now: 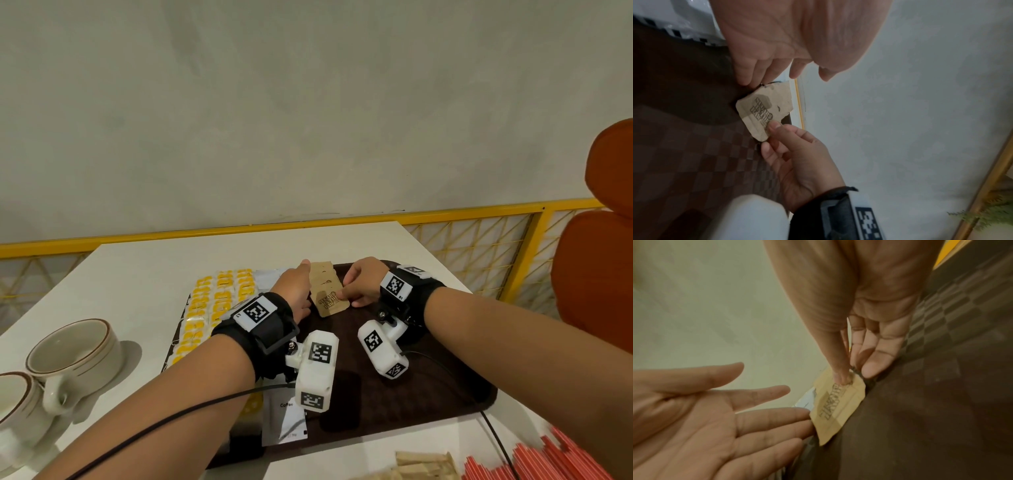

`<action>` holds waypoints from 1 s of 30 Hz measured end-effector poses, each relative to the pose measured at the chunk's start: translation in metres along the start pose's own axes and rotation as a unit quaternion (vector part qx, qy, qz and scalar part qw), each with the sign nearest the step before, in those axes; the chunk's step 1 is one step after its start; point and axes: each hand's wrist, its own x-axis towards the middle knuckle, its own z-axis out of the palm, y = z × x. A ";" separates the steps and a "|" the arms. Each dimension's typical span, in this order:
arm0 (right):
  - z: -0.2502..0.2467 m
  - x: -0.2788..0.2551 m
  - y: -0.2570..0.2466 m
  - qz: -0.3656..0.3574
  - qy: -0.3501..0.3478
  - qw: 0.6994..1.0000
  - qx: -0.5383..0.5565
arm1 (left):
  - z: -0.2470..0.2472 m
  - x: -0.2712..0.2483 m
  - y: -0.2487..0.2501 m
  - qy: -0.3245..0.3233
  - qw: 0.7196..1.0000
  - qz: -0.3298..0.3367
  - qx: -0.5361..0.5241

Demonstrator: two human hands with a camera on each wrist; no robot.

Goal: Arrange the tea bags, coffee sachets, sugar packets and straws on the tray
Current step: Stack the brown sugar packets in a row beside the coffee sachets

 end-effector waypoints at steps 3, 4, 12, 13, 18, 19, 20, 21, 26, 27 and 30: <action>0.000 -0.005 0.002 0.004 -0.019 1.000 -0.006 | -0.001 -0.004 0.001 0.004 1.000 -0.007 -0.008; 0.000 -0.006 0.002 0.004 -0.020 1.000 -0.006 | 0.000 -0.005 0.001 0.004 1.000 -0.007 -0.012; 0.002 -0.008 0.000 0.021 -0.011 0.999 -0.029 | 0.005 -0.010 0.003 0.000 1.000 0.002 -0.009; 0.002 -0.009 -0.001 0.020 -0.007 0.999 -0.029 | 0.005 -0.009 0.001 0.003 1.000 0.003 -0.008; 0.000 -0.004 0.002 0.008 -0.014 1.000 -0.008 | 0.007 -0.012 0.000 -0.018 1.000 -0.001 -0.025; 0.000 -0.003 0.003 0.007 -0.012 1.000 -0.006 | 0.008 -0.013 0.001 -0.014 1.000 -0.001 -0.023; 0.001 -0.003 0.003 0.010 -0.010 1.000 -0.006 | 0.008 -0.013 0.002 -0.009 1.000 0.000 -0.023; 0.003 -0.002 0.003 0.013 -0.007 1.000 -0.005 | 0.008 -0.013 0.002 -0.005 1.000 0.001 -0.025; 0.002 0.007 0.003 0.008 0.045 0.999 -0.003 | 0.004 -0.012 0.006 0.007 0.999 0.001 -0.046; 0.001 0.008 0.002 -0.001 0.055 0.999 -0.003 | 0.003 -0.011 0.007 0.007 0.999 0.003 -0.052; -0.002 0.012 -0.002 0.011 0.065 0.998 0.009 | 0.001 -0.008 0.008 0.000 0.998 0.015 -0.064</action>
